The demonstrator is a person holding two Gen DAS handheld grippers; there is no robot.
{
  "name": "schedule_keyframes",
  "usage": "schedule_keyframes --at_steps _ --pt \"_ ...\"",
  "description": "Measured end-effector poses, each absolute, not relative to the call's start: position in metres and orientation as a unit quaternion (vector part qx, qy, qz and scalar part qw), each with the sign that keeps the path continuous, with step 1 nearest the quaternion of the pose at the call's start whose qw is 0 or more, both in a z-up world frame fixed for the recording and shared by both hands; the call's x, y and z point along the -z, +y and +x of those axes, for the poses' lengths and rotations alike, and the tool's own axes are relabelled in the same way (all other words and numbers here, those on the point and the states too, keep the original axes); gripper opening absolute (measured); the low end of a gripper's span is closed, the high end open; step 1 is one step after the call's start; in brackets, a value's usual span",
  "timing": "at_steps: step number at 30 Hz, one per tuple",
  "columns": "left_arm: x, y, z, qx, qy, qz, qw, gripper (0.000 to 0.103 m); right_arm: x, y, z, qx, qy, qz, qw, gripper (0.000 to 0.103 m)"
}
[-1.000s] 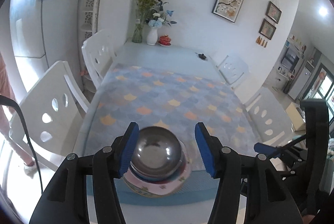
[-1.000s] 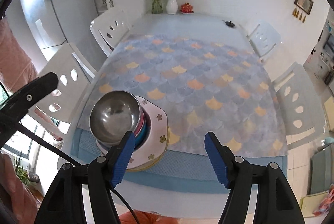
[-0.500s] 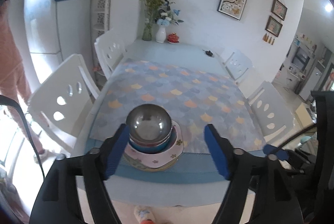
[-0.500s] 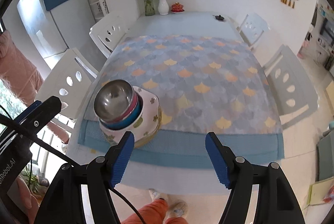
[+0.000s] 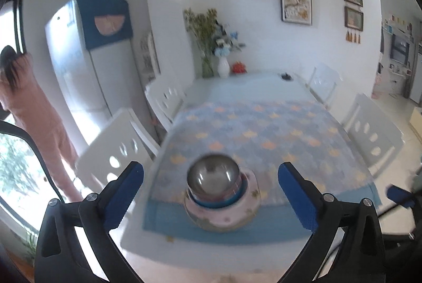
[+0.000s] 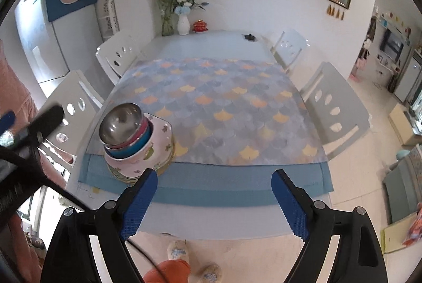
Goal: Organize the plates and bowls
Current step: 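Lower the nested bowls onto the white plate stack with both tools, then open both tools and hold them beside the bowl-topped plate stack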
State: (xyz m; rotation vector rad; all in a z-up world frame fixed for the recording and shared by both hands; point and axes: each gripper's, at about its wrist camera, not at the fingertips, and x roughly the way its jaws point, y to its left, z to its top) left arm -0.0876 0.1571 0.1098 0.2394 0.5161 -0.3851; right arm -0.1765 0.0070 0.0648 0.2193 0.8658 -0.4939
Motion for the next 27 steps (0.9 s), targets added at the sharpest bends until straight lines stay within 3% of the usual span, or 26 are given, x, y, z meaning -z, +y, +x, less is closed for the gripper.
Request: schedule_keyframes --at_steps 27 --pt "-0.105 0.163 0.011 0.221 0.260 0.135 0.930 0.102 -0.044 0.023 -0.060 0.261 0.461 0.100 0.842 0.086"
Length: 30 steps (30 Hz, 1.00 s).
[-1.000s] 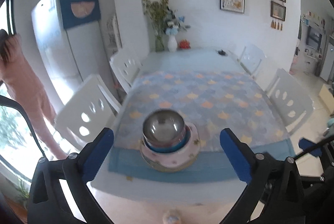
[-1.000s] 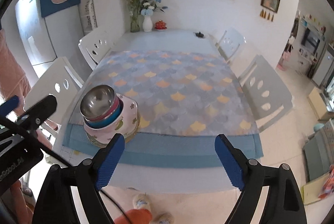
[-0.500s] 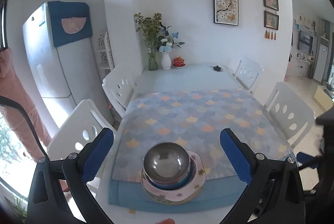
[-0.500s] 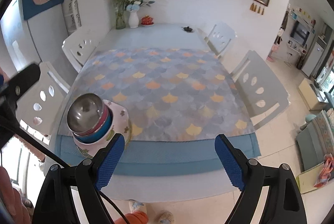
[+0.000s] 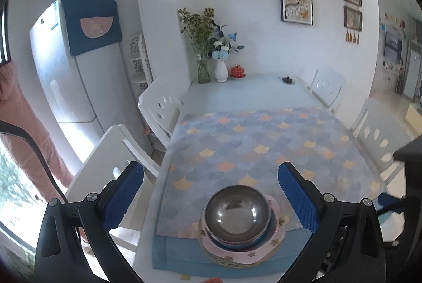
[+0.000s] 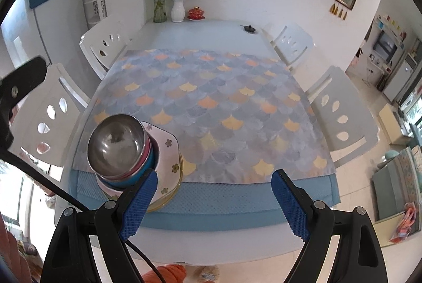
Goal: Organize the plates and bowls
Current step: 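Open both tools and hold them beside the bowl-topped plate stack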
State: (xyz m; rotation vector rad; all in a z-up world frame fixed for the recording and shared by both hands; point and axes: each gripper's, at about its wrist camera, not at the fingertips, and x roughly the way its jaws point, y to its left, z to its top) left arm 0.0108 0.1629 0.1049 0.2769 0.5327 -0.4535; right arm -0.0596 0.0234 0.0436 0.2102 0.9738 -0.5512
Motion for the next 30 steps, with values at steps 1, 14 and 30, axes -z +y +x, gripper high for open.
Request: schedule_keyframes --at_steps 1,14,30 --pt "-0.103 0.162 0.013 0.220 0.260 0.142 0.929 0.102 -0.043 0.023 -0.057 0.260 0.463 0.103 0.841 0.086" --pt "-0.090 0.167 0.042 0.205 0.263 0.166 0.928 0.102 -0.034 0.035 -0.025 0.265 0.470 0.106 0.835 0.086" --pt "-0.077 0.167 0.062 0.227 0.294 0.158 0.915 0.102 -0.019 0.033 -0.012 0.257 0.489 0.139 0.822 0.086"
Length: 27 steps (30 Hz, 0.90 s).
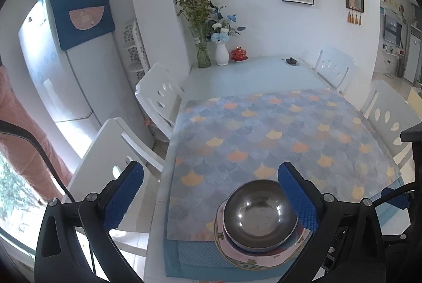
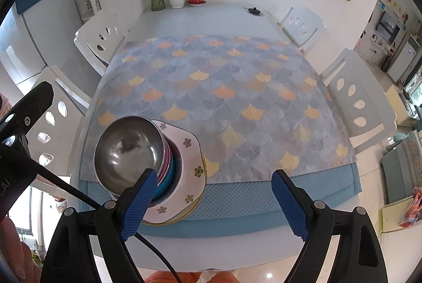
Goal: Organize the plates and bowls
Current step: 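Open both tools and hold them beside the bowl-topped plate stack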
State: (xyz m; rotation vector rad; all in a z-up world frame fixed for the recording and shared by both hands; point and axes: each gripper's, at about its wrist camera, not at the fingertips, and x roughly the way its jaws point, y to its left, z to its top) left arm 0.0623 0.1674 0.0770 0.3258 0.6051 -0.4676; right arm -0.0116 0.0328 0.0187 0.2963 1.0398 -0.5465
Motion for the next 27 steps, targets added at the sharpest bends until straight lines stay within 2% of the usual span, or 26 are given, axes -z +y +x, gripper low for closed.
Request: schedule_keyframes --at_steps 27 --pt "-0.0746 0.1631 0.0620 0.225 0.296 0.163 0.914 0.102 -0.0092 0.0269 -0.0121 0.247 0.500 0.161 0.814 0.086"
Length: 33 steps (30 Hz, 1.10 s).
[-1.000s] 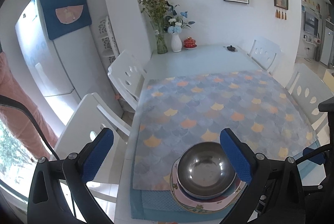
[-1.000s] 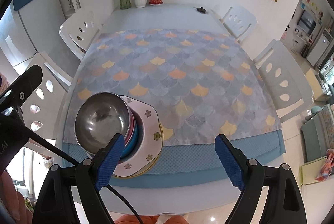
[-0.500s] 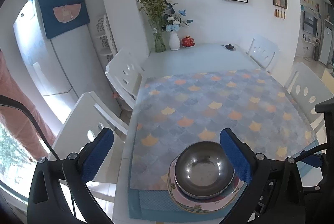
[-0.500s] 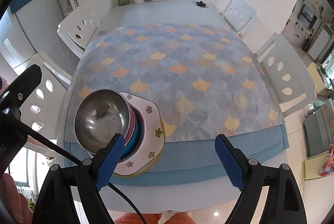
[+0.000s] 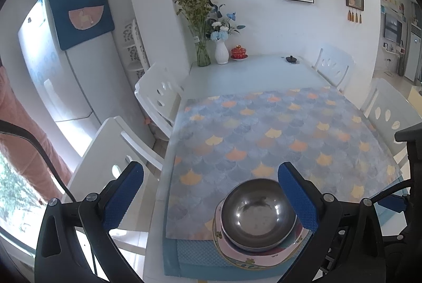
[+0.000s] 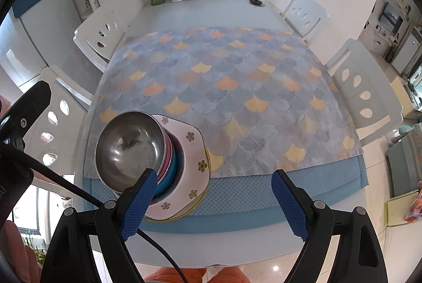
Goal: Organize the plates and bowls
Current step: 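Open both tools and hold them beside the bowl-topped plate stack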
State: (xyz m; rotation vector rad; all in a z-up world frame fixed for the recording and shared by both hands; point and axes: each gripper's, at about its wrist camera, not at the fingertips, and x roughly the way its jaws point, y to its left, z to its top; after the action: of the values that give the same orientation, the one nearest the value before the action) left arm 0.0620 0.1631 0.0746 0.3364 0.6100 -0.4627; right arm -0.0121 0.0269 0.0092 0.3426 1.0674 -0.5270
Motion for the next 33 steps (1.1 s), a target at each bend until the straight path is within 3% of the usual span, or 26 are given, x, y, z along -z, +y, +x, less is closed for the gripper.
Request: schedule_keyframes --at_steps 33 --pt "-0.073 0.141 0.058 0.275 0.283 0.189 0.899 0.102 -0.006 0.025 -0.005 0.264 0.507 0.172 0.803 0.086"
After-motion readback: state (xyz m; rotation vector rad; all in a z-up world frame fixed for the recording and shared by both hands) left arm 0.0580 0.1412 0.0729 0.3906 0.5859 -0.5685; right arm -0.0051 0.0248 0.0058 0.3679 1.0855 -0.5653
